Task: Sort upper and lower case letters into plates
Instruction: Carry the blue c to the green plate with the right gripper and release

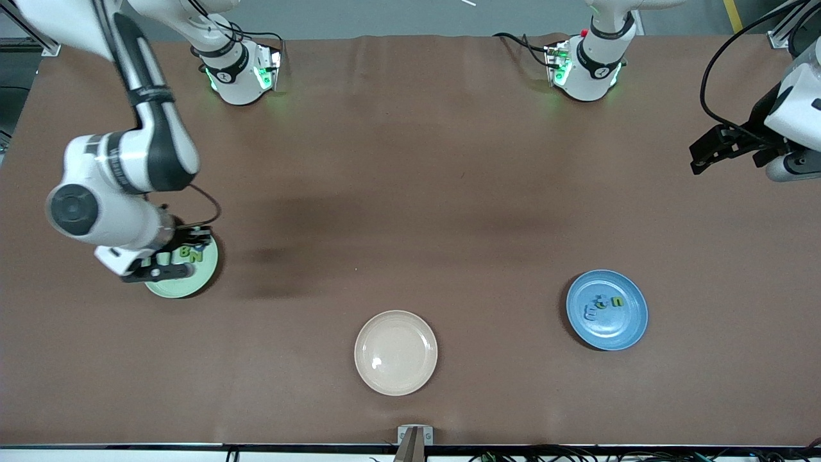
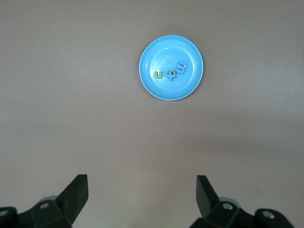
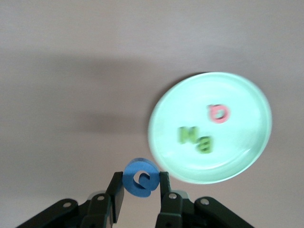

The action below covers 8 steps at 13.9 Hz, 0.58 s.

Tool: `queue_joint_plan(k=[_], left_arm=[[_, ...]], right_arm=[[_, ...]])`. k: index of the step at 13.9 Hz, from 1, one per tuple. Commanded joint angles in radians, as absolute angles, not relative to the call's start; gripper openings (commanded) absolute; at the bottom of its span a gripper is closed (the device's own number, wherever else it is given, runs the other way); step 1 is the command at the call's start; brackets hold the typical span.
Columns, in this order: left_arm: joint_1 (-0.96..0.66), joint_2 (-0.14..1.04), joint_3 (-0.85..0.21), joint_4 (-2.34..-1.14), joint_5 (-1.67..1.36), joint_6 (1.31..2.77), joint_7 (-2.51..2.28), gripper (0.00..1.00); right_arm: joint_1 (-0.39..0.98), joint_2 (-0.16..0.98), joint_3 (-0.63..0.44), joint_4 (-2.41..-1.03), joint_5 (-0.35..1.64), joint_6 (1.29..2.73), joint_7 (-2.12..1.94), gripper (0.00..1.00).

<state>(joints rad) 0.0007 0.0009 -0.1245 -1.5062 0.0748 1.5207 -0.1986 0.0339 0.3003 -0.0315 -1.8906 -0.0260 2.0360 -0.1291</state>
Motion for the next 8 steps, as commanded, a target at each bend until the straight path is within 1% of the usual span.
queue_joint_plan(k=[1, 2, 4, 8], left_arm=[[0.000, -0.026, -0.120, -1.517, 0.058, 1.516, -0.178, 1.00], [0.000, -0.023, -0.118, -1.513, 0.058, 1.516, -0.178, 1.00], [0.000, -0.026, -0.120, -1.513, 0.058, 1.514, -0.178, 1.00], [0.002, -0.026, -0.118, -1.491, 0.058, 1.511, -0.175, 1.00]], right_arm=[[-0.067, 0.302, -0.006, -2.038, -0.035, 2.245, -0.260, 0.20], [-0.101, 0.334, -0.006, -2.051, -0.035, 2.303, -0.296, 0.20], [-0.162, 0.394, -0.006, -2.046, -0.037, 2.348, -0.369, 0.20], [-0.224, 0.474, -0.006, -2.046, -0.035, 2.439, -0.452, 0.21]])
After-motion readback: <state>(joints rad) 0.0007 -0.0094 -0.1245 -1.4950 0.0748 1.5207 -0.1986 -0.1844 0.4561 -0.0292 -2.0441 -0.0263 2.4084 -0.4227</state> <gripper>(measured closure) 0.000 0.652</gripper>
